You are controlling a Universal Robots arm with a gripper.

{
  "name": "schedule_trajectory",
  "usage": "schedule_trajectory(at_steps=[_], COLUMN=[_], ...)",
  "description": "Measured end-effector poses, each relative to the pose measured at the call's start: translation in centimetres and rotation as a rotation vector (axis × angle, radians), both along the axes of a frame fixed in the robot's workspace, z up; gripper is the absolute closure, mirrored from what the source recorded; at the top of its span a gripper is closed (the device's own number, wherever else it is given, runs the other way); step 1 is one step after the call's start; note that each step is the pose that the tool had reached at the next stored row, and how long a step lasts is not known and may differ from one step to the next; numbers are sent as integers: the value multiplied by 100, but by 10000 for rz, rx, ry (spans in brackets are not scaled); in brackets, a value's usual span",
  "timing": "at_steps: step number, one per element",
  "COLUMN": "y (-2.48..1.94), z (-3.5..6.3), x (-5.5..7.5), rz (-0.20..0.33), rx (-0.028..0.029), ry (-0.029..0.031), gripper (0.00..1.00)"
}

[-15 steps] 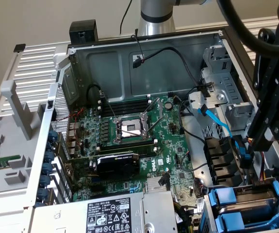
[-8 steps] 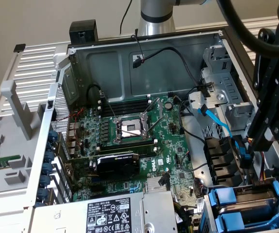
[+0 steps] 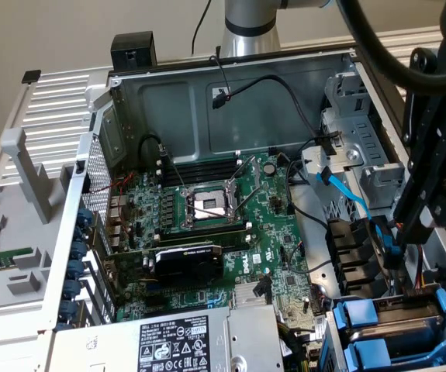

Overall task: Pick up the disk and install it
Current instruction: 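Insert the first disk wire, then insert the second disk wire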

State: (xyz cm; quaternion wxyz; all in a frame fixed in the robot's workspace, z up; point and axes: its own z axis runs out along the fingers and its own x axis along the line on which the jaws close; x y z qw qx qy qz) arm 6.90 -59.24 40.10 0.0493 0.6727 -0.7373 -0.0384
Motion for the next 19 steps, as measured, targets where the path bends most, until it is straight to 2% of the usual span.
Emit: schedule_trajectory(at_steps=[2, 4, 6, 9, 11, 14, 15, 19], y=[1, 10, 23, 64, 85, 92, 92, 92], z=[-2, -10, -19, -30, -43, -74, -85, -131], x=[-7, -17, -25, -30, -31, -32, -32, -38], rz=[-1, -1, -2, -2, -2, -59, -108, -389], rx=[-8, -109, -185, -237, -296, -369, -388, -398], ry=[-7, -29, -64, -83, -84, -83, -83, -47], gripper=[75, 75, 75, 75, 75, 75, 75, 75])
